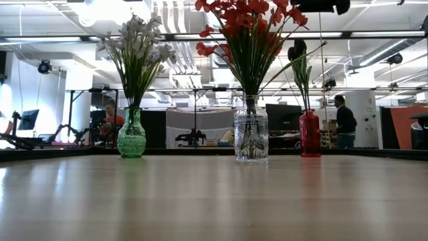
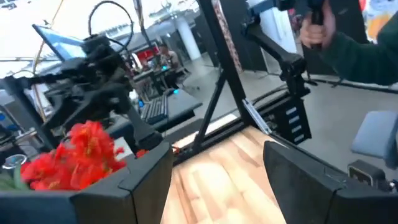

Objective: Sort flowers into vase by color
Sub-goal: Return to Home Position

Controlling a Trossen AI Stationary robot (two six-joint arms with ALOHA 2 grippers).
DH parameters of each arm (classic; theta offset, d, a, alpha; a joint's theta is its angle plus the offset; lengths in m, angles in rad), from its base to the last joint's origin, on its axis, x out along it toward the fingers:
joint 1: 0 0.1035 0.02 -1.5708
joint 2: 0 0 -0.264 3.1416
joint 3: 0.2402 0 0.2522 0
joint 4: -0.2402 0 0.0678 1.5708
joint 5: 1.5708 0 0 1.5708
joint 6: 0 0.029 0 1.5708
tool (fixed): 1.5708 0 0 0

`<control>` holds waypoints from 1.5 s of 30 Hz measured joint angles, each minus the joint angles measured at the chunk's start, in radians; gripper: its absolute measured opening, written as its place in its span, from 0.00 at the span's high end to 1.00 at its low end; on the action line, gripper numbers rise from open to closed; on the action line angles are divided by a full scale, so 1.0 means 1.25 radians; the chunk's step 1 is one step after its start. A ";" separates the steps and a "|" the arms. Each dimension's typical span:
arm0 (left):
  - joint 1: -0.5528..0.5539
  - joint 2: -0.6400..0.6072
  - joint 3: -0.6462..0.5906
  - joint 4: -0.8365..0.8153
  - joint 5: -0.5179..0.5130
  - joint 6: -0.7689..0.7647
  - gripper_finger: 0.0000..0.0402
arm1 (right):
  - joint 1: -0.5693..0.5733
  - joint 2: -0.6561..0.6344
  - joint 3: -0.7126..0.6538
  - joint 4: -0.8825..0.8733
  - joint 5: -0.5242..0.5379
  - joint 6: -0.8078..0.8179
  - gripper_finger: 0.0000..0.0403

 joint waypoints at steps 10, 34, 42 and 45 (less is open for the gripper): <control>0.079 -0.236 -0.088 -0.065 0.014 0.022 0.42 | -0.001 -0.176 -0.148 0.129 -0.155 -0.058 0.42; 0.111 -0.558 -0.345 -0.023 0.055 -0.041 0.42 | -0.001 -0.596 -0.404 0.156 -0.209 -0.053 0.42; 0.112 -0.659 -0.468 0.009 0.035 -0.110 0.42 | -0.001 -0.603 -0.478 0.215 -0.207 -0.047 0.42; 0.112 -0.671 -0.470 -0.038 0.033 -0.153 0.42 | -0.001 -0.609 -0.510 0.235 -0.210 -0.048 0.42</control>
